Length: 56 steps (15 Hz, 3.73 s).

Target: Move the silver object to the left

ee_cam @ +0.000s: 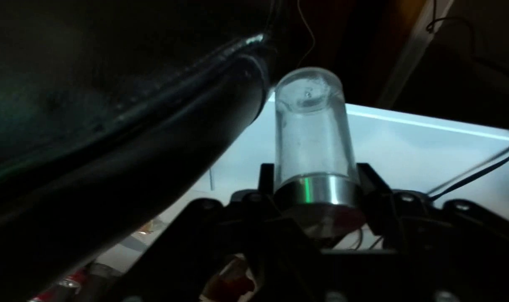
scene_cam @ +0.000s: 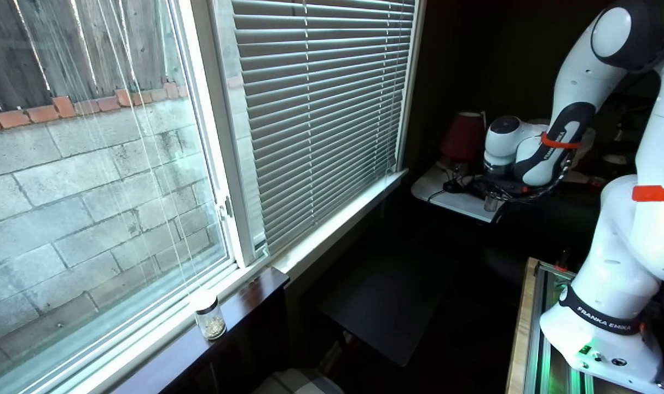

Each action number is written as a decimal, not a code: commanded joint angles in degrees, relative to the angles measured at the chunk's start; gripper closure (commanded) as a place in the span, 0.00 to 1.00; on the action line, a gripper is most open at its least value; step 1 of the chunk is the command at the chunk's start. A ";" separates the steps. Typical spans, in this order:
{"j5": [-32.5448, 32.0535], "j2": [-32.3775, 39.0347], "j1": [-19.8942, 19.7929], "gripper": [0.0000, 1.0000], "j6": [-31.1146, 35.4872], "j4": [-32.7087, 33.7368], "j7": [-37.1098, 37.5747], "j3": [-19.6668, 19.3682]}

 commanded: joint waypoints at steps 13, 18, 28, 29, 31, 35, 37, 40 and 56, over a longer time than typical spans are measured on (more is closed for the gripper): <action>-24.15 -5.10 10.11 0.76 9.29 -3.01 2.64 -10.05; -39.07 -11.85 18.24 0.76 4.51 -4.67 9.69 -4.53; -56.45 -18.24 34.69 0.76 -1.18 -9.00 21.91 14.11; -58.39 -18.58 36.55 0.76 -0.85 -8.46 23.60 15.12; -61.97 -17.42 40.90 0.76 -0.10 -6.52 28.03 16.50; -59.37 -16.60 42.37 0.51 0.41 -6.24 27.36 16.72; -59.54 -16.25 42.81 0.51 0.41 -6.08 27.79 16.71; -59.79 -16.24 42.73 0.51 0.41 -6.08 27.83 16.65; -71.35 -0.05 46.61 0.76 13.45 8.74 48.37 25.10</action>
